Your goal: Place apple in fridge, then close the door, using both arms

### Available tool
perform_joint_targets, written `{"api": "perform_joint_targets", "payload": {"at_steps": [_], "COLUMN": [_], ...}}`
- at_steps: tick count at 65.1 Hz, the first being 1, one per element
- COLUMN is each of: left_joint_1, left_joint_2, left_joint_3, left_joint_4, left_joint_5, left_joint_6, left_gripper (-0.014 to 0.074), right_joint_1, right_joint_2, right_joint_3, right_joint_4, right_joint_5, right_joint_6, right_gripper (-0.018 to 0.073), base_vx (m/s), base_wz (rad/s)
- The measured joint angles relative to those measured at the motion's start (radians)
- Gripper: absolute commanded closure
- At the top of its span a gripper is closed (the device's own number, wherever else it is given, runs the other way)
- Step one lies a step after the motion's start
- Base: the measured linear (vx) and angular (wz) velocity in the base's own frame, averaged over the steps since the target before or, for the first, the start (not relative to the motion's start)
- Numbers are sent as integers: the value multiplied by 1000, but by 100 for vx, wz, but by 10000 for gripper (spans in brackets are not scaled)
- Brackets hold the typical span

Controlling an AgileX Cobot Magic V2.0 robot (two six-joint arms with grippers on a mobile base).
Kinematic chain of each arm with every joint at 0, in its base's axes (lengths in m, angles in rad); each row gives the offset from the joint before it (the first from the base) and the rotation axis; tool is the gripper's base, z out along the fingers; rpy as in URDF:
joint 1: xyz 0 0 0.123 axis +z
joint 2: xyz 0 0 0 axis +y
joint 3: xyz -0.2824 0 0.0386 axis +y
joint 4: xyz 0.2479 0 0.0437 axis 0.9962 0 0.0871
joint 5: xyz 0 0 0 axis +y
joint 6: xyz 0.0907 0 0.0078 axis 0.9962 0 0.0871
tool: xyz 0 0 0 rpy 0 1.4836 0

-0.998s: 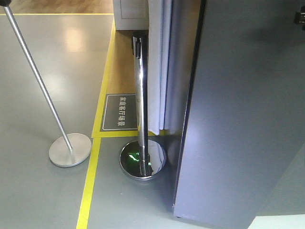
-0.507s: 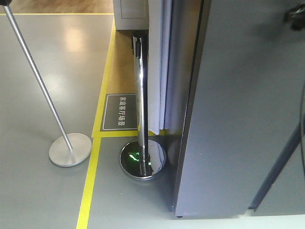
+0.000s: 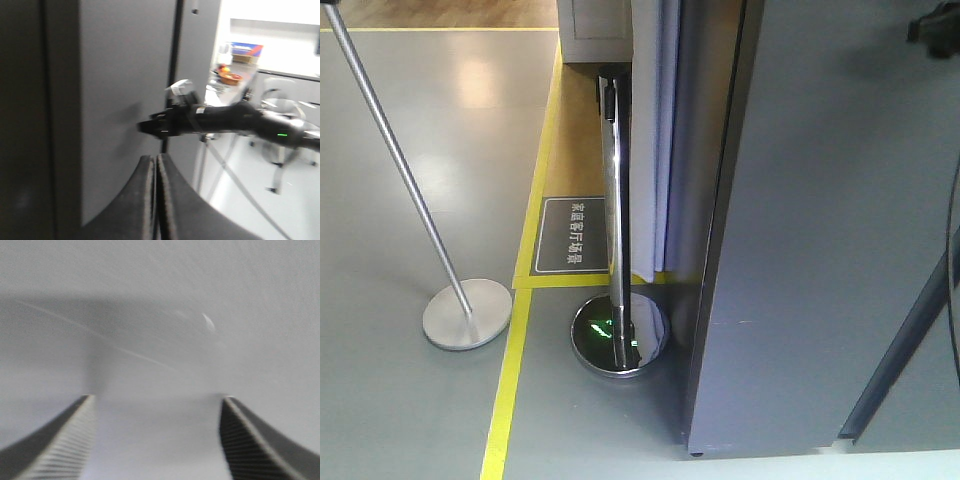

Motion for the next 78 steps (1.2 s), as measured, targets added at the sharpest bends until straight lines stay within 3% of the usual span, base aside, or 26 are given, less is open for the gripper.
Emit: {"api": "perform_joint_targets", "payload": {"at_steps": [11, 26, 35, 43, 52, 64, 78], "left_joint_1": [54, 193, 286, 336, 345, 345, 345], "left_joint_2": [0, 0, 0, -1, -47, -194, -451], "left_joint_3": [0, 0, 0, 1, 88, 328, 706], "left_joint_4": [0, 0, 0, 0, 0, 0, 0], "left_joint_5": [89, 133, 48, -57, -90, -85, 40], "left_joint_6": [14, 16, -12, -21, -23, -24, -24], "left_gripper": [603, 603, 604, 604, 604, 604, 604], "right_joint_1": [4, 6, 6, 7, 7, 7, 7], "right_joint_2": [-145, -373, -478, -544, -643, -827, -1086], "right_joint_3": [-5, -5, -5, -2, 117, 465, 888], "right_joint_4": [3, 136, 243, 287, 300, 301, 300], "right_joint_5": [144, 394, 574, 694, 683, 556, 409], "right_joint_6": [-41, -195, -292, -307, -317, -380, -417], "right_gripper": [578, 568, 564, 564, 564, 564, 564], "base_vx": [0, 0, 0, 0, 0, 0, 0], "base_wz": [0, 0, 0, 0, 0, 0, 0]}}
